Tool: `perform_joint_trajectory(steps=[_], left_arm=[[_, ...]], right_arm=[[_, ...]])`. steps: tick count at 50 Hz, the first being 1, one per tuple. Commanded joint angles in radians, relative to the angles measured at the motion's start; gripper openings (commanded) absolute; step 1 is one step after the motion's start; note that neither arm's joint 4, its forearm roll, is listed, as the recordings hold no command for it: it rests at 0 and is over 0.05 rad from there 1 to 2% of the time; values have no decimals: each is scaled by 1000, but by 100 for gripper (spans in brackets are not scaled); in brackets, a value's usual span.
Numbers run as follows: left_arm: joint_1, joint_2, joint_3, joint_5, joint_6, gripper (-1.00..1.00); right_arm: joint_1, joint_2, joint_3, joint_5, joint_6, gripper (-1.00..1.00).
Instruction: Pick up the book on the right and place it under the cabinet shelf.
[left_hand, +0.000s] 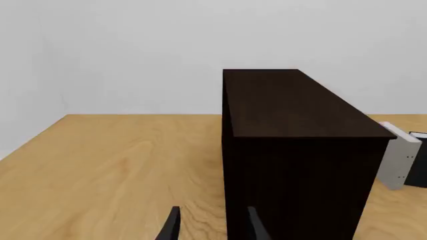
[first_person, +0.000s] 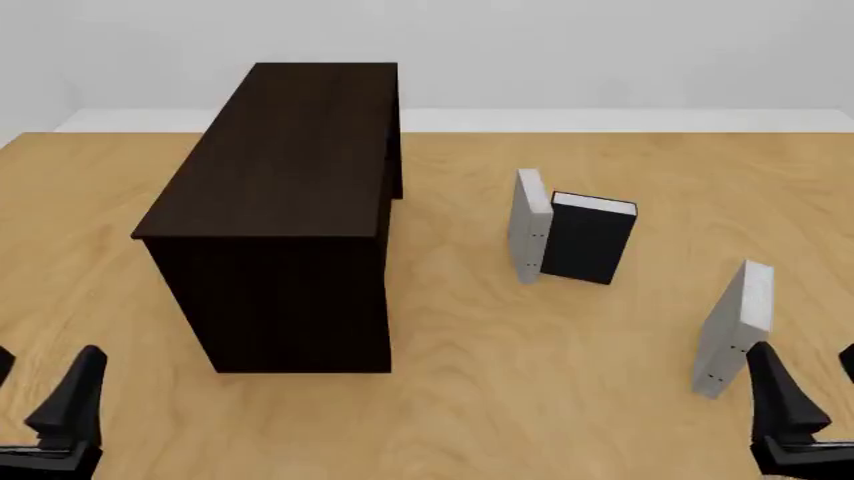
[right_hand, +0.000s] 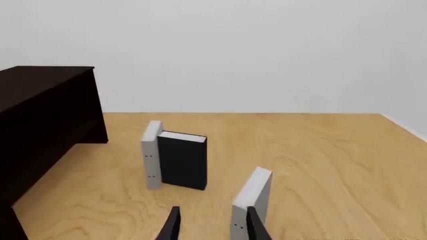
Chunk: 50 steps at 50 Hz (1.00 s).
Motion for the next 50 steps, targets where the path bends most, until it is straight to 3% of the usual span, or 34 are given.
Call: perform_joint_trajectory(steps=[1, 4, 6, 7, 9, 18, 23, 29, 34, 50], left_arm=[[0, 4, -3, -1, 0, 100], [-1, -4, -4, -35, 8, 100], [0, -3, -4, -6, 2, 100], [1, 74, -1, -39, -6, 100], [0, 12, -2, -9, 0, 100], [0, 10, -3, -7, 0, 100], [0, 12, -4, -7, 0, 100], [1, 6, -2, -4, -1, 100], [1, 7, -3, -3, -1, 100], [0, 6, -6, 1, -1, 100]], right_arm=[[-12, 183, -41, -83, -21, 100], [-28, 315, -88, -111, 0, 100], [-4, 320, -106, -104, -3, 100], [-19, 353, -123, -104, -10, 100], [-17, 357, -142, -94, -10, 100], [-57, 594, -301, -22, -20, 100], [-68, 721, -351, -26, 35, 100], [-113, 806, -420, 8, 5, 100], [-165, 869, -459, 23, -59, 100], [-209, 1003, -521, 23, -120, 100]])
